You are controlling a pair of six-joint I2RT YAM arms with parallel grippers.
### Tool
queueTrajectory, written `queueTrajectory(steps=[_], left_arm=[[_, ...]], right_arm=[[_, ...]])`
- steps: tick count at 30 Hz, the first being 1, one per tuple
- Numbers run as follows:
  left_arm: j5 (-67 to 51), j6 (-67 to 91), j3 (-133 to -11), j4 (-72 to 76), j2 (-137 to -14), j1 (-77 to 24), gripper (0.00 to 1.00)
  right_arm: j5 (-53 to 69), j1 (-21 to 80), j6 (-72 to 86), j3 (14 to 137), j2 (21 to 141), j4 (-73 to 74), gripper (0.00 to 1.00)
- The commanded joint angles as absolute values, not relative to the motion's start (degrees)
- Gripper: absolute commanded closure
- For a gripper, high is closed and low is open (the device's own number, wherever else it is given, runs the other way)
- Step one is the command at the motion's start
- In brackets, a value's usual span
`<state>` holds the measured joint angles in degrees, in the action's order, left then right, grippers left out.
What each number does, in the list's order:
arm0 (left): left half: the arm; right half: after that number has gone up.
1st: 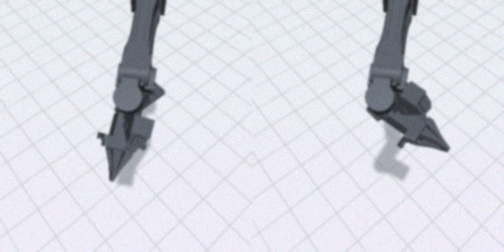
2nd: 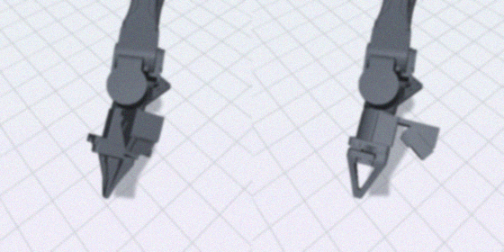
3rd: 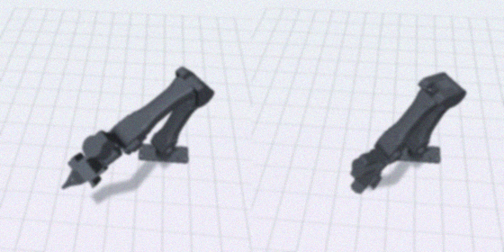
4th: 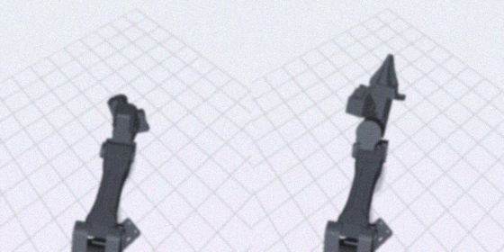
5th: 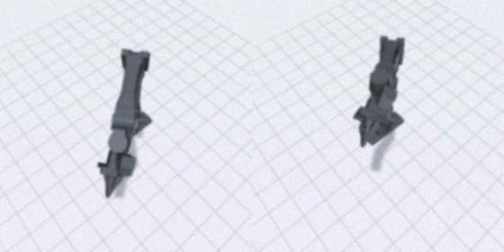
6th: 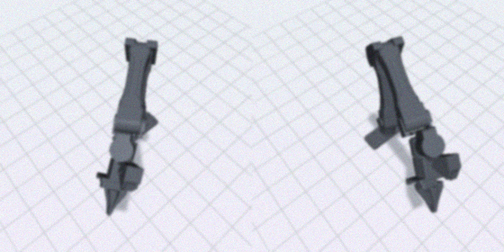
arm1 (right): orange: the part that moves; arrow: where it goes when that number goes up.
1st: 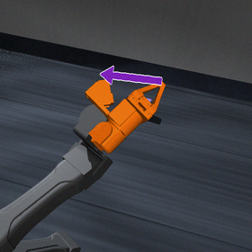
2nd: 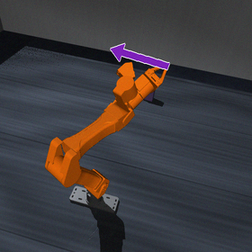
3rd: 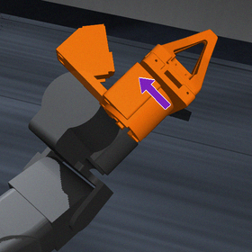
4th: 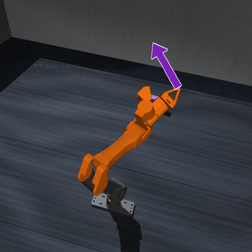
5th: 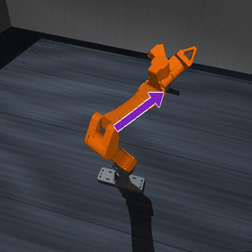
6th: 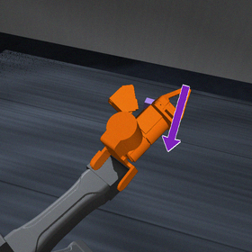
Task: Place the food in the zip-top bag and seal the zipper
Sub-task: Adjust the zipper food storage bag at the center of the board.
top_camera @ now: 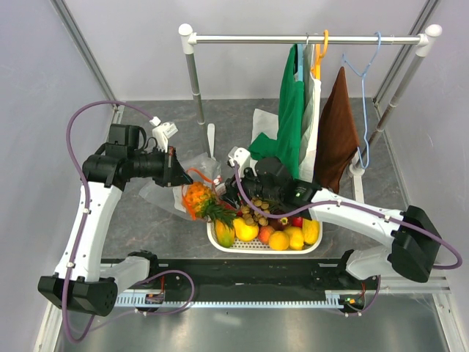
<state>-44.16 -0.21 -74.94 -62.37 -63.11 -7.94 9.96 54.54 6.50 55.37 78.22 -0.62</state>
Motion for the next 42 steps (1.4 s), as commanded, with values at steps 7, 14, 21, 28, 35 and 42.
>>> queueTrajectory(steps=[7,14,21,28,35,42], left_arm=[[-49.0,3.3,-74.4,-59.2,-62.6,-6.9,0.98],[-50.2,4.0,-73.7,-58.4,-63.0,-6.2,0.98],[-50.7,3.7,-73.6,-58.6,-63.1,-6.0,0.98],[-52.4,3.6,-73.7,-58.7,-62.6,-5.8,0.98],[-53.1,3.6,-73.8,-59.5,-62.6,-5.2,0.98],[-52.4,2.8,-73.3,-60.0,-62.9,-5.0,0.98]], right_arm=[[11.0,54.6,8.9,55.9,78.8,-5.4,0.39],[11.8,54.9,7.6,55.0,78.5,-6.5,0.35],[11.6,55.2,5.5,56.4,80.2,-6.4,0.34],[6.2,55.1,5.6,57.7,82.1,-4.0,0.57],[6.7,54.7,7.6,60.8,82.4,-1.4,1.0],[9.9,54.5,6.7,61.9,80.6,-1.3,0.96]])
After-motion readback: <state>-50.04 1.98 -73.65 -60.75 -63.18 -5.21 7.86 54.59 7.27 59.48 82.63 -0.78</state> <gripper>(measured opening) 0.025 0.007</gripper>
